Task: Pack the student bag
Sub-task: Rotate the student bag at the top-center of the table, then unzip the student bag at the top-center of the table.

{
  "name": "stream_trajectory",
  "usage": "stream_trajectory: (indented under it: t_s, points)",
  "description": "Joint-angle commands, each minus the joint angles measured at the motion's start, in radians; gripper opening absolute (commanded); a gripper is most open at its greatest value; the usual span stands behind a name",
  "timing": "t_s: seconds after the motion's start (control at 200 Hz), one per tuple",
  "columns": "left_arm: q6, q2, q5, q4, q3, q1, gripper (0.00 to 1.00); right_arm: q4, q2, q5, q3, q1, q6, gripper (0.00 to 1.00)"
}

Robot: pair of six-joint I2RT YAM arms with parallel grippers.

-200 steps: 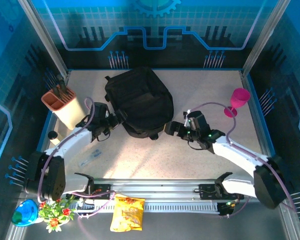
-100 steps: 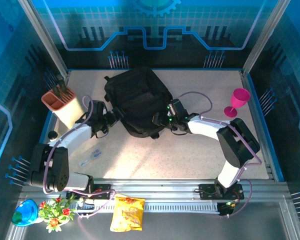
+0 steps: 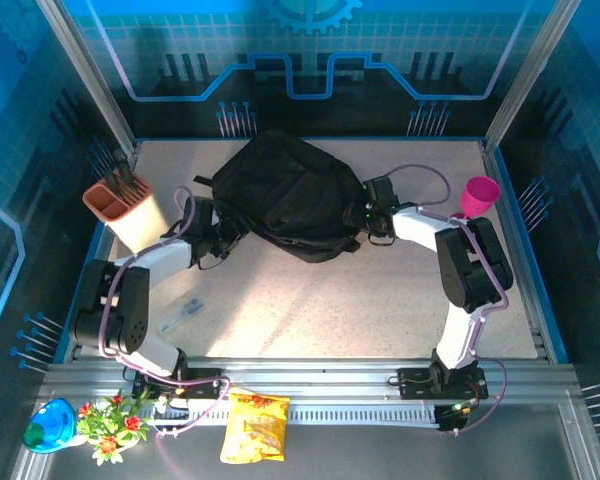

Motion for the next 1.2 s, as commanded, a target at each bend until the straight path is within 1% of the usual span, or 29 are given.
stream_trajectory:
  t_s: [0.0,0.08,0.165,0.315,0.47,0.57,0.695,0.785,0.92,1.131,1.196]
  points:
    - [-0.091,0.039,0.062,0.168,-0.005,-0.02,0.62,-0.074,-0.033,0.015,0.028,-0.02,-0.069,0.62]
    - [-0.127,0.067,0.053,0.226,-0.007,-0.043,0.55,-0.089,-0.081,-0.01,0.022,-0.028,-0.069,0.65]
    - [-0.152,0.097,0.019,0.263,-0.005,-0.061,0.47,-0.104,-0.139,-0.034,0.003,-0.029,-0.064,0.68]
    - [-0.202,0.163,0.003,0.335,-0.001,-0.073,0.36,-0.112,-0.23,-0.077,-0.05,-0.03,-0.04,0.69]
    - [-0.223,0.213,-0.012,0.363,0.013,-0.076,0.33,-0.107,-0.287,-0.129,-0.087,-0.031,-0.012,0.69]
    - [-0.222,0.233,0.003,0.358,0.035,-0.076,0.31,-0.106,-0.317,-0.154,-0.101,-0.025,0.001,0.68]
    - [-0.213,0.255,0.014,0.36,0.057,-0.076,0.27,-0.126,-0.359,-0.143,-0.117,-0.003,0.0,0.67]
    - [-0.217,0.274,0.034,0.381,0.068,-0.076,0.25,-0.122,-0.399,-0.14,-0.148,0.022,0.009,0.66]
    - [-0.211,0.267,0.047,0.392,0.071,-0.076,0.15,-0.123,-0.451,-0.122,-0.187,0.073,0.029,0.65]
    - [-0.201,0.18,0.071,0.393,0.046,-0.077,0.0,-0.118,-0.488,-0.034,-0.207,0.206,0.062,0.63]
    - [-0.202,0.142,0.082,0.392,0.033,-0.079,0.0,-0.101,-0.481,-0.014,-0.209,0.249,0.078,0.63]
